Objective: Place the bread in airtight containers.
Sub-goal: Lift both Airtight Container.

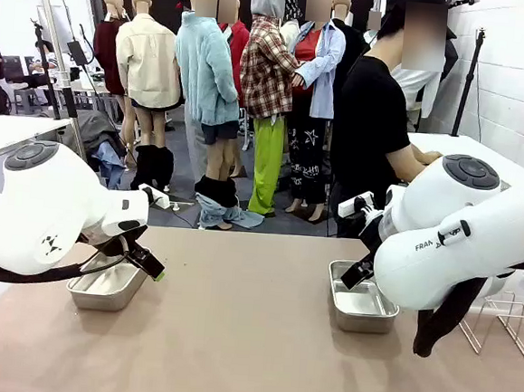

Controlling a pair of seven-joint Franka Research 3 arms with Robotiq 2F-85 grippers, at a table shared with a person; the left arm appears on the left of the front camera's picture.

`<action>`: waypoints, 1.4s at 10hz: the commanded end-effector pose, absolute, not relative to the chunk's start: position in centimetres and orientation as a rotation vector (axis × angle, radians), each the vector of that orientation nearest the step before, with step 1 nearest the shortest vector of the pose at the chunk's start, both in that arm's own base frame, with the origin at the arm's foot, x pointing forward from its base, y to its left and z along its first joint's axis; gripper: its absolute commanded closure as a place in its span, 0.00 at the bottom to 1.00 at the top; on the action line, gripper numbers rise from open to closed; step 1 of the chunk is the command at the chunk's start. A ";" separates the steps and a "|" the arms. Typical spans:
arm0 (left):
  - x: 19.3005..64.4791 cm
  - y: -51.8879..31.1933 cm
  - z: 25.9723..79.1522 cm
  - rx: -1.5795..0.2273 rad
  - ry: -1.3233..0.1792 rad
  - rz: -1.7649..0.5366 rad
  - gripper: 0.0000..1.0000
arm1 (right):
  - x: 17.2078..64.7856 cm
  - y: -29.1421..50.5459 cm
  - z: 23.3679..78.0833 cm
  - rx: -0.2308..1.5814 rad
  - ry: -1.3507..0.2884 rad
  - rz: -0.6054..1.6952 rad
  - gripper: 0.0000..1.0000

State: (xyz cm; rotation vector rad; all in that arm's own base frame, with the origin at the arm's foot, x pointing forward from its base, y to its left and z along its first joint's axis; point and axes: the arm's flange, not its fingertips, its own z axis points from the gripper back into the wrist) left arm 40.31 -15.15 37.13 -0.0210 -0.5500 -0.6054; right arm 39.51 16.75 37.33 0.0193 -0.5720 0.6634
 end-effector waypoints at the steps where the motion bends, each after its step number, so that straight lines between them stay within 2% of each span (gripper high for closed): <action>1: 40.3 -15.1 37.1 -0.021 -0.550 -0.605 0.00 | 39.5 16.8 37.3 0.019 -0.572 0.663 0.00; 14: 40.3 -15.3 37.1 -0.020 -0.550 -0.609 0.00 | 39.5 16.8 37.3 0.019 -0.572 0.664 0.00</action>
